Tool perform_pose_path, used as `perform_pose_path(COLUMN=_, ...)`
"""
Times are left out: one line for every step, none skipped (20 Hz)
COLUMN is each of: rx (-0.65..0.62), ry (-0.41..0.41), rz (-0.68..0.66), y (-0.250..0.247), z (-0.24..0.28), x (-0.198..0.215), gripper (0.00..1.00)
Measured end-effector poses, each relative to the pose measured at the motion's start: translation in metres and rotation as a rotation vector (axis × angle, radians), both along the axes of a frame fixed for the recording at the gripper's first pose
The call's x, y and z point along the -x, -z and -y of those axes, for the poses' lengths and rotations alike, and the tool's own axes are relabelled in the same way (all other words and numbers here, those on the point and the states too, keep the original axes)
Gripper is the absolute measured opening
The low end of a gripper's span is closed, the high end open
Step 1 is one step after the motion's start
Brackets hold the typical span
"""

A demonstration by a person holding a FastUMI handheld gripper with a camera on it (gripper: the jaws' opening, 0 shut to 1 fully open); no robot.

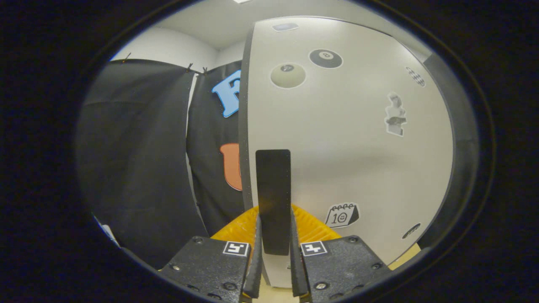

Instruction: Open the shoe cabinet door, grab the shoes and put them into the shoe cabinet, then close the shoe cabinet door.

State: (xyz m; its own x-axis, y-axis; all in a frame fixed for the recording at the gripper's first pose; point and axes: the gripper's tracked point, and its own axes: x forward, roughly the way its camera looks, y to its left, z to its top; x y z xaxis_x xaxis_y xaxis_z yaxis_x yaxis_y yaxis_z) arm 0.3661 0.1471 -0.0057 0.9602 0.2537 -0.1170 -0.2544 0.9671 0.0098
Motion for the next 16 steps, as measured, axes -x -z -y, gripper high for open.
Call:
perform_pose_path(rx=-0.004, ry=0.001, rz=0.002, y=0.0, z=0.002, x=0.004, gripper=0.31)
perform_pose_path(rx=-0.013, ry=-0.004, rz=0.008, y=-0.001, z=0.001, x=0.01, gripper=0.31)
perform_pose_path(rx=-0.012, ry=-0.016, rz=0.014, y=-0.001, z=0.002, x=0.012, gripper=0.31)
perform_pose_path(rx=-0.003, ry=-0.03, rz=0.019, y=-0.002, z=0.004, x=0.016, gripper=0.3)
perform_pose_path(rx=-0.003, ry=-0.043, rz=0.018, y=-0.001, z=0.005, x=0.02, gripper=0.3)
perform_pose_path(rx=-0.009, ry=-0.054, rz=0.007, y=-0.002, z=0.007, x=0.024, gripper=0.3)
perform_pose_path(rx=-0.011, ry=-0.065, rz=-0.005, y=-0.001, z=0.009, x=0.027, gripper=0.3)
perform_pose_path(rx=-0.006, ry=-0.076, rz=-0.01, y=-0.002, z=0.012, x=0.033, gripper=0.29)
perform_pose_path(rx=0.0, ry=-0.087, rz=-0.011, y=-0.003, z=0.012, x=0.043, gripper=0.29)
perform_pose_path(rx=0.006, ry=-0.096, rz=-0.01, y=-0.005, z=0.015, x=0.049, gripper=0.29)
perform_pose_path(rx=0.008, ry=-0.102, rz=-0.011, y=-0.006, z=0.017, x=0.055, gripper=0.29)
perform_pose_path(rx=0.011, ry=-0.109, rz=-0.01, y=-0.006, z=0.02, x=0.06, gripper=0.29)
perform_pose_path(rx=0.012, ry=-0.118, rz=-0.008, y=-0.007, z=0.023, x=0.067, gripper=0.29)
perform_pose_path(rx=0.014, ry=-0.128, rz=-0.003, y=-0.008, z=0.026, x=0.072, gripper=0.29)
perform_pose_path(rx=0.017, ry=-0.139, rz=0.0, y=-0.008, z=0.03, x=0.078, gripper=0.29)
perform_pose_path(rx=0.013, ry=-0.149, rz=0.001, y=-0.009, z=0.033, x=0.084, gripper=0.29)
